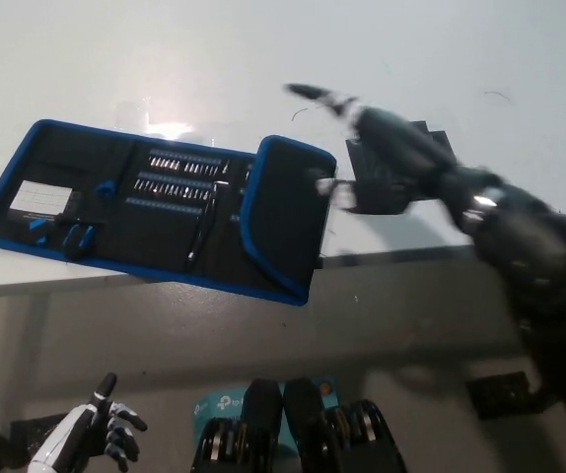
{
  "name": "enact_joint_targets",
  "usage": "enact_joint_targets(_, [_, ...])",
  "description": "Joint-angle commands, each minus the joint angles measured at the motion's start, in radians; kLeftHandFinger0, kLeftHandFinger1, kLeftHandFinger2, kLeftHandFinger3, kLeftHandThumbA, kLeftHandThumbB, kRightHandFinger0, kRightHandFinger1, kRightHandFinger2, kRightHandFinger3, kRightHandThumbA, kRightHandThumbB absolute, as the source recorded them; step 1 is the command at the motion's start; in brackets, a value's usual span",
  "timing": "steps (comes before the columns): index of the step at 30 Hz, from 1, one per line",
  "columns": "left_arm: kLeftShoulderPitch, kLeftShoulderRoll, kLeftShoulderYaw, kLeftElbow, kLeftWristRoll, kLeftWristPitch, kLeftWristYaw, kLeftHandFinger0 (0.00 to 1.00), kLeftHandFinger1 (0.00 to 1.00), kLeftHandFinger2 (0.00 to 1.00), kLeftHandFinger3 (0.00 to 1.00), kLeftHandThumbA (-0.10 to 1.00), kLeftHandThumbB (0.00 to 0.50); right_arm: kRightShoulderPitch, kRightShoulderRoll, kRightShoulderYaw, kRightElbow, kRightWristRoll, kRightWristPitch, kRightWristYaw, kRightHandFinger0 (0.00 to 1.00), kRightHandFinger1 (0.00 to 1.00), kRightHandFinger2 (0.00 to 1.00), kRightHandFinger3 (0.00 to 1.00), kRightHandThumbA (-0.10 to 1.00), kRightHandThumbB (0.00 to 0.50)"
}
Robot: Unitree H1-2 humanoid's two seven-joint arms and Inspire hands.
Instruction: The robot uses its right hand to lift an edge of the toolkit kept in middle of the desk and make one fold in it
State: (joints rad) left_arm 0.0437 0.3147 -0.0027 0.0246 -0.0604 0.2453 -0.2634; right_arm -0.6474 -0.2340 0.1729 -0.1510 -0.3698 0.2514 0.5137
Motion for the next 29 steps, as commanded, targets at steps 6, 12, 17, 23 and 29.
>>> enact_joint_targets(6, [-0.004, 0.014, 0.013, -0.021, -0.005, -0.014, 0.000, 0.35, 0.34, 0.29, 0.38, 1.00, 0.500, 0.262, -0.030, -0.306, -0.133, 0.298, -0.007, -0.068, 0.61, 0.82, 1.00, 1.00, 0.20, 0.240])
enact_joint_targets(12, [-0.006, 0.014, 0.015, -0.022, -0.004, -0.017, 0.000, 0.31, 0.34, 0.32, 0.39, 1.00, 0.500, 0.500, 0.031, -0.486, 0.012, 0.323, -0.217, -0.210, 0.33, 0.39, 0.62, 1.00, -0.01, 0.198])
enact_joint_targets(17, [-0.001, 0.013, 0.015, -0.012, -0.004, -0.034, -0.002, 0.33, 0.35, 0.33, 0.40, 1.00, 0.500, 0.566, 0.062, -0.535, 0.128, 0.335, -0.322, -0.273, 0.32, 0.37, 0.62, 1.00, -0.10, 0.172])
enact_joint_targets(23, [0.003, 0.010, 0.016, -0.020, -0.007, -0.024, 0.000, 0.32, 0.33, 0.30, 0.38, 1.00, 0.500, 0.597, 0.104, -0.581, 0.274, 0.346, -0.404, -0.356, 0.25, 0.29, 0.49, 0.94, 0.00, 0.190])
enact_joint_targets(29, [-0.003, 0.003, 0.022, -0.020, -0.003, -0.025, 0.012, 0.39, 0.36, 0.34, 0.38, 1.00, 0.500, 0.584, 0.126, -0.578, 0.351, 0.330, -0.408, -0.411, 0.21, 0.25, 0.40, 0.88, -0.06, 0.182])
